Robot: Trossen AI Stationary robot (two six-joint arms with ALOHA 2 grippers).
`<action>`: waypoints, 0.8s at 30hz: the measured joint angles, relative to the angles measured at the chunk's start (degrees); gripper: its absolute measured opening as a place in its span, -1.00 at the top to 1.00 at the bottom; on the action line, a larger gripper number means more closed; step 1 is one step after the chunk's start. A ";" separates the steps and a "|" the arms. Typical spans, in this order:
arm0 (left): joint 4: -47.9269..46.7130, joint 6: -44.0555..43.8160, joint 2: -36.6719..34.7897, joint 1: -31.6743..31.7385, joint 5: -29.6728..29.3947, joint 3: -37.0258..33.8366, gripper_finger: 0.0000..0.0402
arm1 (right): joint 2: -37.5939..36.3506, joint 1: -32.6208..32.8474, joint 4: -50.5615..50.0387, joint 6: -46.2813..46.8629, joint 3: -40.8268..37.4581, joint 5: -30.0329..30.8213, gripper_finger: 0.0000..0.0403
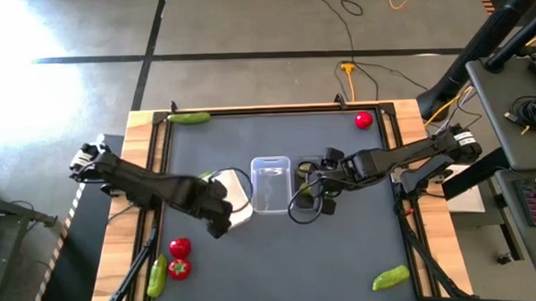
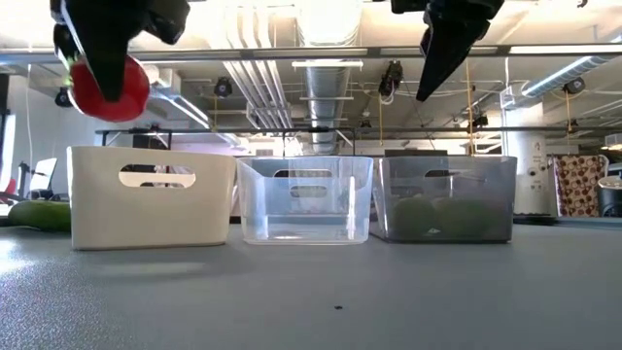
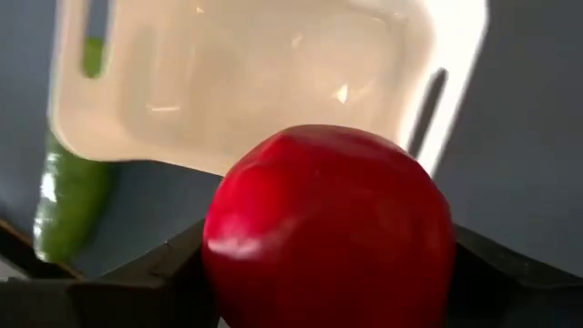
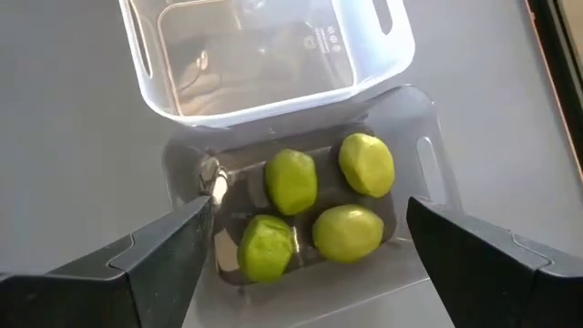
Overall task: Sort produce into baskets
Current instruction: Put the red tomato into the white bin
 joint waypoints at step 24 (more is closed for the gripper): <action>-6.14 41.00 24.13 16.66 -4.51 4.17 -0.37 | -1.20 8.01 -5.03 24.07 -0.02 -1.41 -0.62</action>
